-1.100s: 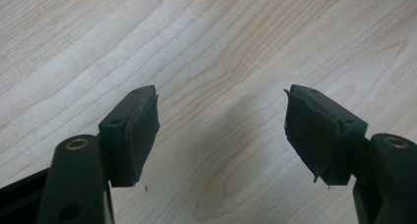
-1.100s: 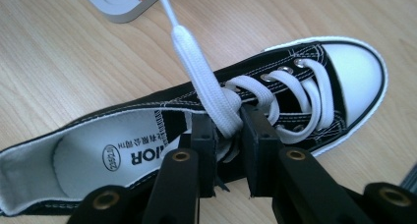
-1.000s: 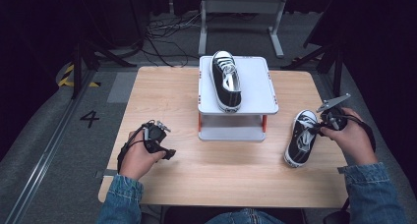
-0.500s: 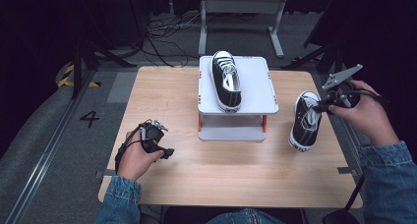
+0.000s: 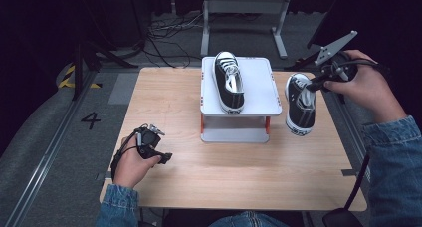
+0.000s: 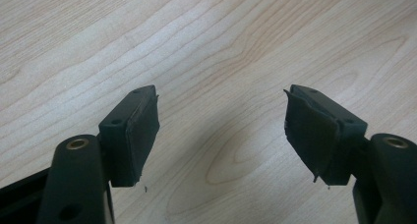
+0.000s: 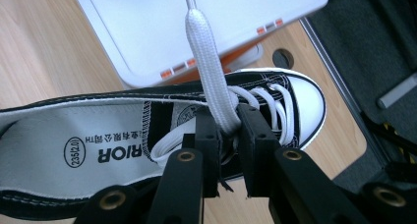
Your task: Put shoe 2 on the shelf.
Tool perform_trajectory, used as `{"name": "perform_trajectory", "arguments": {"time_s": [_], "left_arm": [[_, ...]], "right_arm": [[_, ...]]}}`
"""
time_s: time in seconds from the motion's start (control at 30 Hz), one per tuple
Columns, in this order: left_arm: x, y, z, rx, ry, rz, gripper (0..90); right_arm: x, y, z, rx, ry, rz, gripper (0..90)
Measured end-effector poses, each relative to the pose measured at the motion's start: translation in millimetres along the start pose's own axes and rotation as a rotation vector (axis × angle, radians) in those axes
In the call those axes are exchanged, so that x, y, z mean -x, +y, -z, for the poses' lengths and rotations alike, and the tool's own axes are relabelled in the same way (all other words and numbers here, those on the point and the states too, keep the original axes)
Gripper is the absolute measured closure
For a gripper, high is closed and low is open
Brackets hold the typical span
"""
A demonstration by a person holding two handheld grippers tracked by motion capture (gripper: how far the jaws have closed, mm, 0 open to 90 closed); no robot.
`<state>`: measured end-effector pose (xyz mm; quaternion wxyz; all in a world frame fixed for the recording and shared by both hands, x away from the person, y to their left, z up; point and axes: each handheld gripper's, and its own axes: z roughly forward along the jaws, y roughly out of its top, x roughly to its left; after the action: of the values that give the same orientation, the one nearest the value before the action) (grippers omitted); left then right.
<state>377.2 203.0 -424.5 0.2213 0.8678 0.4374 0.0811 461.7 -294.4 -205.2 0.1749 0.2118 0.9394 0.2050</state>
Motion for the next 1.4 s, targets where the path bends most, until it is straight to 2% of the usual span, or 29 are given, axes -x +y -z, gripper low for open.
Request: {"name": "perform_trajectory", "arguments": {"time_s": [0.07, 0.1, 0.23, 0.4, 0.47, 0.6, 0.87, 1.0, 1.13, 1.23, 1.4], "left_arm": [[-0.8, 0.5, -0.3, -0.004, -0.002, -0.008, 29.7], [-0.2, 0.8, -1.1, -0.004, 0.000, -0.004, 29.7], [0.7, 3.4, -4.5, -0.010, -0.009, -0.011, 29.6], [0.2, 5.7, -7.4, -0.015, -0.013, -0.022, 29.6], [0.2, 6.2, -8.0, -0.015, -0.016, -0.021, 29.6], [0.2, 5.4, -7.2, -0.011, -0.015, -0.019, 29.6], [-0.9, -1.8, -3.5, -0.014, -0.011, -0.008, 29.6], [-2.0, -6.0, -1.7, -0.011, -0.007, 0.005, 29.5], [-3.7, -7.5, -2.6, -0.014, -0.009, 0.007, 29.5], [-4.0, -6.3, -4.7, -0.021, -0.012, 0.007, 29.5], [-1.7, -2.4, -7.6, -0.027, -0.016, -0.004, 29.5]], "right_arm": [[0.8, 3.5, 0.4, 0.001, 0.010, 0.004, 80.5], [3.6, 13.7, 1.0, 0.006, 0.046, 0.016, 80.5], [9.0, 30.3, 1.0, 0.015, 0.097, 0.044, 80.5], [11.4, 47.7, 0.4, 0.014, 0.116, 0.066, 80.5], [11.3, 58.9, -3.6, 0.009, 0.104, 0.083, 80.5], [12.3, 70.5, -11.0, 0.011, 0.085, 0.103, 80.5], [17.4, 99.8, -40.8, 0.012, 0.025, 0.173, 80.5], [20.3, 112.6, -59.8, 0.000, -0.001, 0.255, 80.4], [17.6, 119.3, -74.6, 0.015, 0.002, 0.323, 80.3], [12.7, 120.8, -76.0, 0.054, 0.003, 0.316, 80.3], [10.1, 118.0, -76.8, 0.083, 0.015, 0.305, 80.0]]}}
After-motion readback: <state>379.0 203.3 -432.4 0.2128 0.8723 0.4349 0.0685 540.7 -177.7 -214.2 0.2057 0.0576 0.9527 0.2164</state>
